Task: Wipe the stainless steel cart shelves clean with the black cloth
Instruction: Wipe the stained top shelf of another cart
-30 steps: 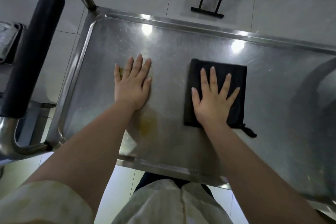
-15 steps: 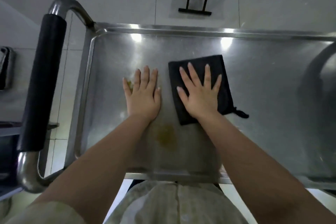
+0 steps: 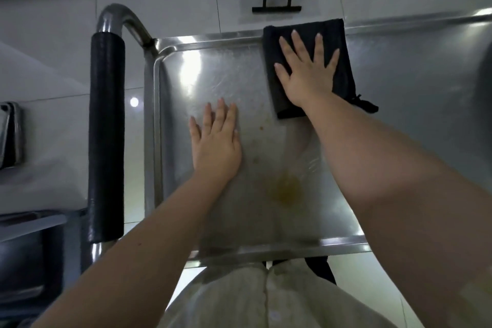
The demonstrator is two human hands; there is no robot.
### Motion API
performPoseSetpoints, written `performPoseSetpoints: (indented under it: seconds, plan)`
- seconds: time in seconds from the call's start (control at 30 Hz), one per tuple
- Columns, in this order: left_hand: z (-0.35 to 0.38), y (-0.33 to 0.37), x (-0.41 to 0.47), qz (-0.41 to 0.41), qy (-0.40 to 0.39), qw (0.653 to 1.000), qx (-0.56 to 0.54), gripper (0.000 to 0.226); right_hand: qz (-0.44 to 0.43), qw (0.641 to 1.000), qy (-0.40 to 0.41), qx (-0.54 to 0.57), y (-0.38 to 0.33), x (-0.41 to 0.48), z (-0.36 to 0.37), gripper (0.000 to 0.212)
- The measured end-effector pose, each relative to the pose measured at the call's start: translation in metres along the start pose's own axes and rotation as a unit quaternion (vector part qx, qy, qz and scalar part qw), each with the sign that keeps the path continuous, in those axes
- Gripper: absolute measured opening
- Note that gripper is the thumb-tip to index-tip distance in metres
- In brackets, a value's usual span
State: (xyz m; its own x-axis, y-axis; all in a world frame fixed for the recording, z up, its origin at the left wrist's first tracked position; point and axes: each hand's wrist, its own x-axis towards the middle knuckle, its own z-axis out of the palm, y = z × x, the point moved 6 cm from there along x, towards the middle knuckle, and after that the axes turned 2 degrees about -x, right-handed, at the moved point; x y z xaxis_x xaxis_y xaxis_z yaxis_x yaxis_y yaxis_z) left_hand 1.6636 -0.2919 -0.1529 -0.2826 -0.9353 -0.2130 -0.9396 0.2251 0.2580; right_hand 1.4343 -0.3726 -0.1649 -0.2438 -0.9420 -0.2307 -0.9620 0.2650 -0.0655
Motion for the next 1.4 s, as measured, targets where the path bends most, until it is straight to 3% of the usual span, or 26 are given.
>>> performPoseSetpoints:
  seconds: [0.1, 0.2, 0.47, 0.57, 0.67, 0.8, 0.93, 1.0, 1.2, 1.3, 1.4]
  plan:
    - [0.001, -0.028, -0.006, -0.003, -0.007, 0.998, 0.065, 0.056, 0.004, 1.0, -0.009, -0.001, -0.001, 0.0, 0.0, 0.062]
    - [0.006, -0.028, -0.006, -0.008, 0.003, 0.998, 0.063, 0.055, 0.011, 1.0, -0.018, 0.011, -0.007, -0.021, 0.003, 0.064]
    - [0.007, -0.027, -0.005, -0.009, 0.014, 0.998, 0.058, 0.056, -0.045, 0.999, 0.002, 0.016, -0.039, -0.216, 0.044, 0.063]
    - [0.006, -0.029, -0.004, -0.008, 0.013, 0.998, 0.057, 0.056, -0.05, 0.999, -0.011, 0.013, -0.021, -0.241, 0.052, 0.063]
    - [0.005, -0.03, -0.002, -0.009, 0.009, 0.999, 0.052, 0.057, 0.003, 1.0, 0.0, 0.029, 0.037, -0.238, 0.043, 0.064]
    - [0.004, -0.026, -0.002, -0.006, 0.009, 0.999, 0.053, 0.057, 0.142, 0.989, -0.01, 0.037, 0.141, -0.241, 0.033, 0.066]
    - [0.003, -0.023, -0.003, -0.006, 0.006, 0.998, 0.061, 0.057, 0.185, 0.982, -0.005, 0.033, 0.132, -0.243, 0.036, 0.067]
    - [0.001, -0.023, -0.003, -0.007, 0.003, 0.998, 0.059, 0.057, 0.153, 0.988, -0.004, 0.025, 0.089, -0.244, 0.038, 0.067]
    - [0.0, -0.024, -0.004, -0.003, -0.002, 0.998, 0.061, 0.056, -0.054, 0.998, 0.005, 0.011, -0.088, -0.266, 0.055, 0.064]
    - [0.0, -0.026, -0.003, 0.0, -0.005, 0.998, 0.061, 0.055, -0.065, 0.998, 0.001, 0.024, -0.089, -0.265, 0.057, 0.062]
    - [0.001, -0.026, -0.003, 0.002, -0.004, 0.999, 0.054, 0.056, -0.042, 0.998, 0.028, 0.023, -0.035, -0.26, 0.048, 0.061]
